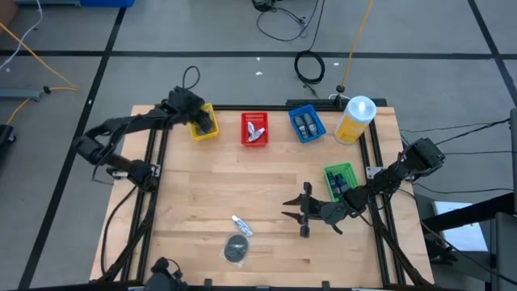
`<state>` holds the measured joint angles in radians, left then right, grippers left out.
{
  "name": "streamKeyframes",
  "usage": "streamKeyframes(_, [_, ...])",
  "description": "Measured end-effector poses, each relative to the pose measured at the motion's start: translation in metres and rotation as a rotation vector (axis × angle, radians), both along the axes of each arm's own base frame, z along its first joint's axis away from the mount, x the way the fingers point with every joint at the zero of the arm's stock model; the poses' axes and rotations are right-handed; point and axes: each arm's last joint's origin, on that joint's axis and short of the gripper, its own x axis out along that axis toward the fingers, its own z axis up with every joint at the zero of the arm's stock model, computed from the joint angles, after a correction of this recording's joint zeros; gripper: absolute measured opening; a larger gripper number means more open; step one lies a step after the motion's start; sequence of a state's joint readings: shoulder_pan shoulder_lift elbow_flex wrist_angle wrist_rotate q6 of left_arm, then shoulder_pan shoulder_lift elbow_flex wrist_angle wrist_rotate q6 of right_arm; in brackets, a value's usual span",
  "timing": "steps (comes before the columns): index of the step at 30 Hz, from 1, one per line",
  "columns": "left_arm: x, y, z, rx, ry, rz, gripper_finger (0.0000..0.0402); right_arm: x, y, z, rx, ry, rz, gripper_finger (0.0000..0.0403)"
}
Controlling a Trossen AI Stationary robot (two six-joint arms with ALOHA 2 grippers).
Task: Pick & Place Travel size toiletries
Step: Put the black hairbrush into the yellow bin
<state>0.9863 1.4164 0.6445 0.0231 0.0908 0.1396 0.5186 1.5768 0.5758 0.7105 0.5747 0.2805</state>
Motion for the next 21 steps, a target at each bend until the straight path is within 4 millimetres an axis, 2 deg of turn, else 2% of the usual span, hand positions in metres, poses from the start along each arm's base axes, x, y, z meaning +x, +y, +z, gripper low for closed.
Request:
streamKeyframes(6, [-0.002,-0.007,-0.004,-0.069,0.032,-0.081,0.0003,0.0,0.0,0.0,0.008,0.002,-0.003,0.0132])
streamKeyframes(11, [-0.006,-0.012,-0.008,-0.097,0.113,-0.153,0.001,0.0,0.0,0.0,-0.006,0.003,0.001,0.0132])
streamKeyframes(21, [-0.002,-0.007,-0.022,-0.056,0.197,-0.254,0.0008,0.0,0.0,0.0,-0.003,-0.003,0.0,0.0132])
